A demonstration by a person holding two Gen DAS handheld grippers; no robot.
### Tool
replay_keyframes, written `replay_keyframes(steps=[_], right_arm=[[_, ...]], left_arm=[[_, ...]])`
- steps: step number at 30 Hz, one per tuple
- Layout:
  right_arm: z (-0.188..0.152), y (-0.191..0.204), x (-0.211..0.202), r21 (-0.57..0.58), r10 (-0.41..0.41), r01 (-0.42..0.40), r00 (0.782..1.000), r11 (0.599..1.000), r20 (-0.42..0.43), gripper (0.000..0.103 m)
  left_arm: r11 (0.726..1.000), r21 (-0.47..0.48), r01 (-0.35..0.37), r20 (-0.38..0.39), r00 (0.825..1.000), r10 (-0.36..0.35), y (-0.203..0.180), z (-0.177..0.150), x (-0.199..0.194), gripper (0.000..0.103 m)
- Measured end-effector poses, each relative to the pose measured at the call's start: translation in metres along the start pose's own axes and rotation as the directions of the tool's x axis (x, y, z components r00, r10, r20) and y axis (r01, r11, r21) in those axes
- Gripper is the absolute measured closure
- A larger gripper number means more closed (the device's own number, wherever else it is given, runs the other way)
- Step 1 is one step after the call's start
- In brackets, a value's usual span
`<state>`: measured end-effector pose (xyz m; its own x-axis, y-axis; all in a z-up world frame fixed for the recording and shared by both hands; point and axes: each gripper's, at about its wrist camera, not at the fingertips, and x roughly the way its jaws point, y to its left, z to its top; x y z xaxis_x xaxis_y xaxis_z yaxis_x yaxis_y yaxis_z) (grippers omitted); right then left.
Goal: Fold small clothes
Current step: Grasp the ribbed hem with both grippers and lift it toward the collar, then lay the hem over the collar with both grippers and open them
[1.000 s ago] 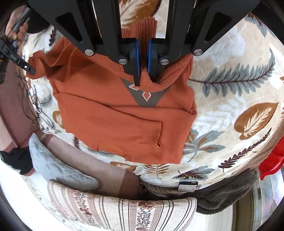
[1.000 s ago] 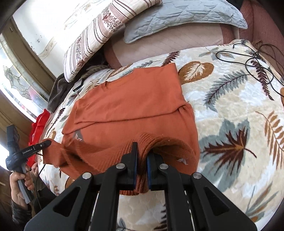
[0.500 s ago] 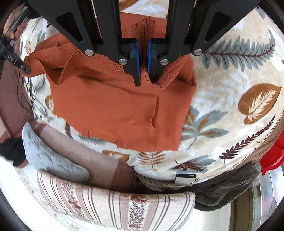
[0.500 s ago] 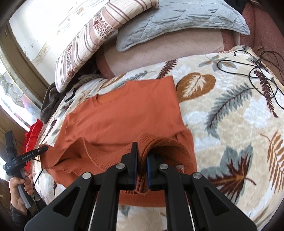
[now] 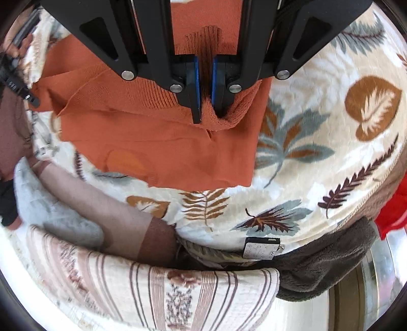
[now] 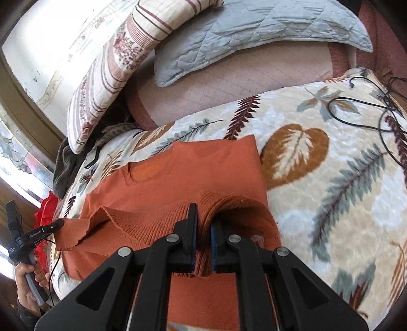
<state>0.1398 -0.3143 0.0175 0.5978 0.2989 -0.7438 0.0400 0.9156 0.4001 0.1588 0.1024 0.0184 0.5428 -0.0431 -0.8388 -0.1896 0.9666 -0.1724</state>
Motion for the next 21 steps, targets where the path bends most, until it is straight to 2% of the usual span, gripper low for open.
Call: replay_keyframes(steps=[4,10,16,19,21], right_arm=[[0.009,-0.002,0.034,-0.011,-0.042,0.042,0.998,0.999,-0.041,0.094],[0.007,-0.01,0.056,-0.005,-0.074,0.073,0.994,0.997,-0.075,0.094],[0.016,-0.002,0.05,-0.025,-0.059,0.058,0.996,0.998,-0.066,0.094],[0.027,0.004,0.047,-0.031,-0.045,0.044,0.998,0.999,-0.054,0.094],[0.034,0.008,0.052,-0.036,-0.046,0.044,0.998,0.998,-0.049,0.094]], left_arm=[[0.997,0.025,-0.075,-0.018,0.997,0.076,-0.008,0.005,0.028,0.098],[0.977,0.112,-0.179,-0.011,0.983,0.181,-0.019,-0.001,0.048,0.098],[0.972,0.127,-0.2,0.022,0.98,0.198,-0.02,-0.001,0.041,0.098],[0.983,0.091,-0.156,0.031,0.988,0.154,-0.013,0.007,0.031,0.098],[0.991,0.062,-0.121,-0.006,0.993,0.122,-0.007,0.015,0.037,0.096]])
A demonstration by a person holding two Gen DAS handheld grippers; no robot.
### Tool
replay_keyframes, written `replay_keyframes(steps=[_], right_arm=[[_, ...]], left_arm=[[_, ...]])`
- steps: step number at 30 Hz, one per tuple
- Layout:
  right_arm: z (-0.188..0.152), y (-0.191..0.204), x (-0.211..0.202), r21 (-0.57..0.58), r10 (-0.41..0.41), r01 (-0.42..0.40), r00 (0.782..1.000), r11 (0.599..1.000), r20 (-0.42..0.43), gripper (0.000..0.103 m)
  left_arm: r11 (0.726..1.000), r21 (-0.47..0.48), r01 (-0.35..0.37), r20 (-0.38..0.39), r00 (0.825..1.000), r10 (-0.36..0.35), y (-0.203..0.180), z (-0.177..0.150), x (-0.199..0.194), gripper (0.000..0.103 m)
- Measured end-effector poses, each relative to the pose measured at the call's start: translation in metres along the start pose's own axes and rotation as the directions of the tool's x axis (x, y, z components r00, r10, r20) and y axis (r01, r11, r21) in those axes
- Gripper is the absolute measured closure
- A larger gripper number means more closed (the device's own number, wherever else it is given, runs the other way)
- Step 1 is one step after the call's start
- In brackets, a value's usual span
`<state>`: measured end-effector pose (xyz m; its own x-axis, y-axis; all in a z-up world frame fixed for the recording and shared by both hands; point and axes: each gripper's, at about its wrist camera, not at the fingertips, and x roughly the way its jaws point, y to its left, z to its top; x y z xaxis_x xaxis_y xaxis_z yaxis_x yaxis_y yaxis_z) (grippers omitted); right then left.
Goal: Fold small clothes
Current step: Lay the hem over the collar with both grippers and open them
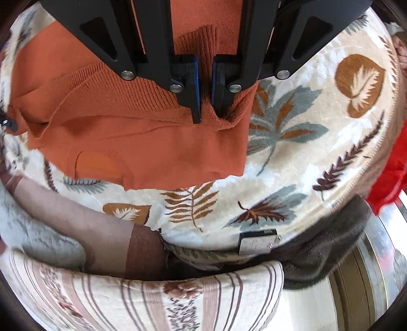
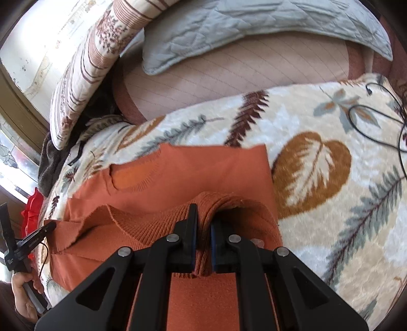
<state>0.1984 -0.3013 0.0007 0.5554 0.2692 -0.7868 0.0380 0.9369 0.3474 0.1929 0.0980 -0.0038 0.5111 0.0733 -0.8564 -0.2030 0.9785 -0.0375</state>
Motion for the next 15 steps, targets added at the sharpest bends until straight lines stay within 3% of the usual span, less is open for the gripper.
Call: replay_keyframes(steps=[3,5,9,11,12,13,15], right_arm=[[0.008,-0.006,0.025,0.027,0.0,0.001,0.999,1.0,-0.046,0.093],[0.011,-0.016,0.046,0.063,0.014,-0.008,0.996,0.998,-0.089,0.091],[0.014,-0.037,0.053,0.161,0.122,-0.109,0.99,0.981,-0.071,0.086],[0.015,-0.044,0.048,0.181,0.181,-0.168,0.982,0.969,-0.055,0.077],[0.016,-0.046,0.045,0.186,0.201,-0.19,0.979,0.964,-0.042,0.065],[0.017,-0.05,0.041,0.195,0.219,-0.21,0.975,0.958,-0.025,0.054],[0.019,-0.058,0.032,0.227,0.246,-0.243,0.969,0.943,0.013,0.048]], left_arm=[[0.999,-0.021,0.028,-0.09,0.996,-0.029,0.005,0.008,0.029,0.093],[0.997,-0.04,0.064,-0.103,0.992,-0.068,0.01,0.009,0.04,0.091],[0.979,-0.074,0.19,-0.038,0.98,-0.193,0.025,0.014,0.032,0.088],[0.976,-0.062,0.207,-0.018,0.978,-0.208,0.03,0.017,0.024,0.08],[0.98,-0.049,0.193,-0.004,0.981,-0.193,0.03,0.019,0.02,0.062],[0.987,-0.03,0.159,0.028,0.987,-0.158,0.031,0.021,0.013,0.037],[0.99,-0.021,0.142,0.092,0.986,-0.139,0.035,0.024,0.001,0.026]])
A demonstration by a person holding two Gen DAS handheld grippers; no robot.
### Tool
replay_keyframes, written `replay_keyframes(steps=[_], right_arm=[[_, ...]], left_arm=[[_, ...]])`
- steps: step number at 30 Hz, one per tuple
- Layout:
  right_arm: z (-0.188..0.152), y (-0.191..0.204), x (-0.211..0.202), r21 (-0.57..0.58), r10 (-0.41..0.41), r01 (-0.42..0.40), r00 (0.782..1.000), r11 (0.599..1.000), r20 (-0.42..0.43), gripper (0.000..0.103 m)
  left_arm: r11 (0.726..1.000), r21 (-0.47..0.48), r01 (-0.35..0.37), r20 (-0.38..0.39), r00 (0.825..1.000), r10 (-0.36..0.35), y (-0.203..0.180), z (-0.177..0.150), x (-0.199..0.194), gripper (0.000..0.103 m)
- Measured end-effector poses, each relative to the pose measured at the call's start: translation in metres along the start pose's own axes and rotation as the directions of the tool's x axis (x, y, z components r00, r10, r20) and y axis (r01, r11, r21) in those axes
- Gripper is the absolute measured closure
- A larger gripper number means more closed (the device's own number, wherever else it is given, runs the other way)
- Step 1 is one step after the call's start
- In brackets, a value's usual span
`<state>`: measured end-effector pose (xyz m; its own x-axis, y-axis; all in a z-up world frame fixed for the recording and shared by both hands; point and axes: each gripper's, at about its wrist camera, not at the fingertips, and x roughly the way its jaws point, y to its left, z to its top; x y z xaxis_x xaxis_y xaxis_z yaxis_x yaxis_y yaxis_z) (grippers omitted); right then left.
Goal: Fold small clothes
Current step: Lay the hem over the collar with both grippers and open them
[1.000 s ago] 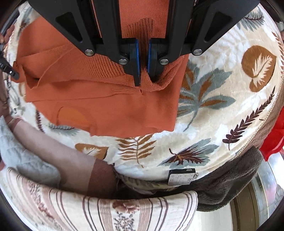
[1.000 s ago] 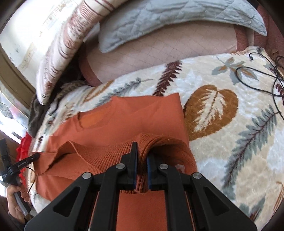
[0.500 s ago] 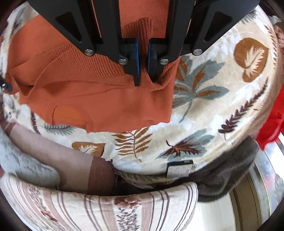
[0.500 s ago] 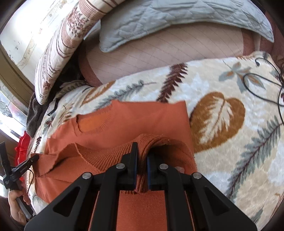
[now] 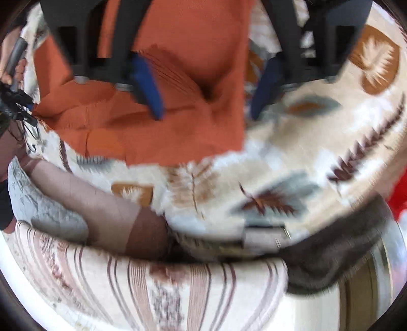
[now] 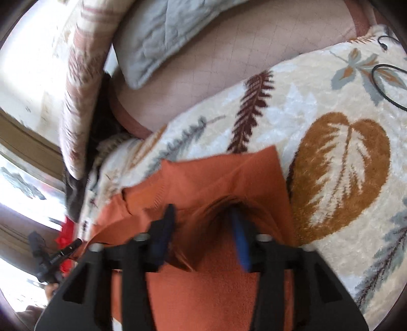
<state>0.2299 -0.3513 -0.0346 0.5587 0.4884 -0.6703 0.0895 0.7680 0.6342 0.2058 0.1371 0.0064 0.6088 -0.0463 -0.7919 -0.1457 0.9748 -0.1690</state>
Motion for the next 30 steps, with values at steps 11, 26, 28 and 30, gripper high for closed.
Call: replay_keyframes(steps=[11,26,28,30], right_arm=[[-0.012,0.018,-0.02,-0.429,-0.213,0.206,0.976,0.879,0.031,0.048],[-0.033,0.056,0.041,-0.778,-0.241,0.204,0.968,0.594,0.07,0.038],[-0.019,0.055,0.051,-0.731,-0.235,0.193,0.971,0.655,0.046,0.078],[-0.008,0.051,0.058,-0.675,-0.242,0.205,0.969,0.709,0.041,0.092]], left_arm=[[0.943,0.331,-0.031,0.033,0.999,0.022,-0.02,-0.024,-0.006,0.027],[0.822,0.569,0.024,0.024,0.999,-0.046,-0.056,-0.038,0.037,0.03],[0.834,0.548,0.058,-0.009,0.998,-0.063,-0.058,-0.031,0.046,0.078],[0.868,0.491,0.071,-0.057,0.997,-0.05,-0.056,-0.019,0.063,0.1]])
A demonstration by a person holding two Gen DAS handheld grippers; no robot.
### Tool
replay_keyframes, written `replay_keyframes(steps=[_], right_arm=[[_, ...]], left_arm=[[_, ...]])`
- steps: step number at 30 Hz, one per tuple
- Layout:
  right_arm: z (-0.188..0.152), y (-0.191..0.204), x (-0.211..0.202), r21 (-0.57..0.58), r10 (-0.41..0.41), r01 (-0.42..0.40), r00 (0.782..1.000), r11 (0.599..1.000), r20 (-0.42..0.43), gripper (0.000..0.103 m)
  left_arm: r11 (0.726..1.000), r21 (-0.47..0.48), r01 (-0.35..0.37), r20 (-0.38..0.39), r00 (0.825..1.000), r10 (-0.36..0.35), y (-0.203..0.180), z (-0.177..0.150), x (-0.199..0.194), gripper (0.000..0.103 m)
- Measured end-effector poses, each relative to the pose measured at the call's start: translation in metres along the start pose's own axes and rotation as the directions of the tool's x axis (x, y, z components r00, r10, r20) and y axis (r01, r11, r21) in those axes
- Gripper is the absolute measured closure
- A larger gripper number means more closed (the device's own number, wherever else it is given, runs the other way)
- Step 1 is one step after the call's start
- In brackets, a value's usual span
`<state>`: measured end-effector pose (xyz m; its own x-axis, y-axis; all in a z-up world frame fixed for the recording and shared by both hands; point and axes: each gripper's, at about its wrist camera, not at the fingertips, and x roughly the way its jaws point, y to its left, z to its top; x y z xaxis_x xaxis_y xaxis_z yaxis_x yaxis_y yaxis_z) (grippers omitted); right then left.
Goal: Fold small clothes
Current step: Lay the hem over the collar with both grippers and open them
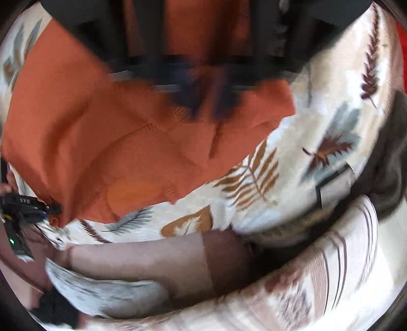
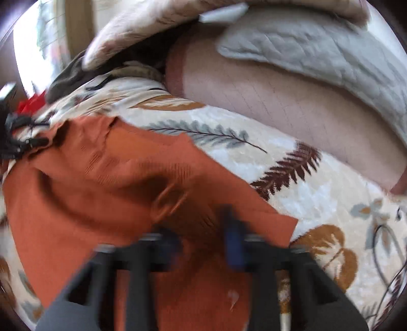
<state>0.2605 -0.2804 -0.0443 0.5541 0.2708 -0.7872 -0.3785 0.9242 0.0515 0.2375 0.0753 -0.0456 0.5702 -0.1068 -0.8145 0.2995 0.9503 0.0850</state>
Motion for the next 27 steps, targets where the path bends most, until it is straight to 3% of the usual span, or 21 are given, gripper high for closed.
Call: replay_keyframes(steps=[3,6,8,10,11,13,15,18,20,22,23,24,25,27], right_arm=[[0.006,-0.021,0.003,0.151,0.017,-0.022,0.999,0.988,0.033,0.094],[0.006,-0.038,0.014,0.278,0.071,-0.078,0.997,0.957,0.036,0.094],[0.003,-0.034,0.026,0.27,0.063,-0.057,0.998,0.961,-0.015,0.093],[0.001,-0.028,0.024,0.259,0.068,-0.063,0.998,0.964,-0.011,0.088],[0.001,-0.027,0.019,0.263,0.081,-0.079,0.997,0.962,0.002,0.085],[0.001,-0.028,0.011,0.272,0.106,-0.109,0.994,0.956,0.027,0.059],[0.0,-0.031,0.001,0.258,0.098,-0.107,0.994,0.96,0.049,0.051],[-0.002,-0.041,-0.005,0.251,0.092,-0.099,0.995,0.963,0.037,0.051],[-0.004,-0.043,0.0,0.243,0.079,-0.078,0.997,0.967,0.005,0.051],[-0.005,-0.039,0.01,0.226,0.055,-0.048,0.998,0.973,-0.023,0.055],[-0.006,-0.038,0.014,0.218,0.036,-0.028,0.999,0.975,-0.034,0.062],[-0.007,-0.036,0.017,0.21,0.004,0.006,0.999,0.978,-0.046,0.09],[-0.006,-0.034,0.018,0.225,-0.017,0.026,0.999,0.974,-0.044,0.096],[-0.005,-0.036,0.009,0.257,-0.034,0.035,0.999,0.966,-0.008,0.096]], left_arm=[[0.991,-0.13,-0.015,0.01,1.0,0.017,0.02,0.007,0.01,0.1],[0.949,-0.311,0.046,0.037,0.999,-0.037,0.05,0.006,0.012,0.1],[0.935,-0.342,0.089,0.046,0.996,-0.078,0.057,0.004,0.009,0.099],[0.94,-0.326,0.105,0.065,0.994,-0.089,0.056,0.004,0.0,0.093],[0.939,-0.323,0.117,0.075,0.992,-0.098,0.056,0.004,-0.004,0.087],[0.927,-0.341,0.154,0.118,0.986,-0.12,0.061,0.004,-0.018,0.038],[0.922,-0.35,0.165,0.155,0.981,-0.117,0.064,0.003,-0.028,0.027],[0.927,-0.336,0.17,0.109,0.984,-0.141,0.062,0.005,-0.021,0.033],[0.936,-0.315,0.158,0.048,0.987,-0.15,0.055,0.005,-0.007,0.05],[0.939,-0.314,0.137,-0.031,0.988,-0.154,0.047,0.001,0.016,0.086],[0.943,-0.312,0.116,-0.043,0.99,-0.136,0.044,-0.002,0.022,0.088],[0.945,-0.308,0.106,-0.031,0.992,-0.121,0.042,-0.002,0.022,0.091],[0.944,-0.314,0.099,-0.011,0.994,-0.108,0.042,-0.001,0.019,0.095],[0.935,-0.337,0.108,0.037,0.994,-0.102,0.046,0.001,0.007,0.097]])
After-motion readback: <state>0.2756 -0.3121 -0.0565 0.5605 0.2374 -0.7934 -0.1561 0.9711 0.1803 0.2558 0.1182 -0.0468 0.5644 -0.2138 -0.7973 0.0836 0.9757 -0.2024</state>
